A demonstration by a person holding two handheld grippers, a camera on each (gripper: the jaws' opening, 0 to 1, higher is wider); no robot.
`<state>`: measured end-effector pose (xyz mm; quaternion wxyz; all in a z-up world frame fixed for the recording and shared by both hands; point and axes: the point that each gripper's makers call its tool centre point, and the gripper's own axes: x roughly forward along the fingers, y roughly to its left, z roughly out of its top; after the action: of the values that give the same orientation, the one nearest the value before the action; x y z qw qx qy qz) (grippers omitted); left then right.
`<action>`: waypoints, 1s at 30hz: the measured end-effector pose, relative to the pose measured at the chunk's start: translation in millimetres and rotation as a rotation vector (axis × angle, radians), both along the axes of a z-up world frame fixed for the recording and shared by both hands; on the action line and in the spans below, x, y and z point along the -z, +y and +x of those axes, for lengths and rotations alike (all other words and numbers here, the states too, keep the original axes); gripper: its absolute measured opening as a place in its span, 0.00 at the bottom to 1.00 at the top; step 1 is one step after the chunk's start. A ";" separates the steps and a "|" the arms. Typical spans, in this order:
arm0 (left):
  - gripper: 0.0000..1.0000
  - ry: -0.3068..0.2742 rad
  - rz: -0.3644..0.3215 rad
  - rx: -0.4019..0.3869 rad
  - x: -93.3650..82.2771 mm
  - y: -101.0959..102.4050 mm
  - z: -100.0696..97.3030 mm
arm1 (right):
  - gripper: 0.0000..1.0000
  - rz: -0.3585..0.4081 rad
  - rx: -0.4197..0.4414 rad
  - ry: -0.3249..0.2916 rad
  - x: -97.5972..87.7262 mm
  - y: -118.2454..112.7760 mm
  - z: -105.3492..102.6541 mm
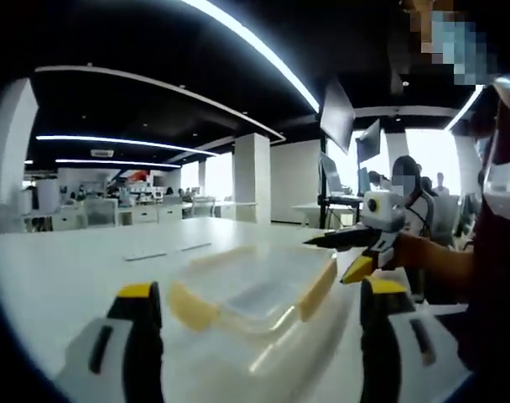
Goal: Snap each plastic latch of the storage box into its locked position after aligning the lid with the box until every specified latch is closed and the lid sits flush.
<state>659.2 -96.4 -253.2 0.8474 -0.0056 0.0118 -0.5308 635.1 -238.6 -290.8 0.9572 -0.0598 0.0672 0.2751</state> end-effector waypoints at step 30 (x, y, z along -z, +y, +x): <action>1.00 0.013 0.012 -0.012 10.5 1.4 14.0 | 0.78 -0.027 0.036 -0.010 3.2 6.6 7.6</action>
<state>673.2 -95.0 -263.7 0.8504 -0.0041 0.0203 -0.5257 642.7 -232.0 -294.0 0.9615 -0.0730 0.0671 0.2564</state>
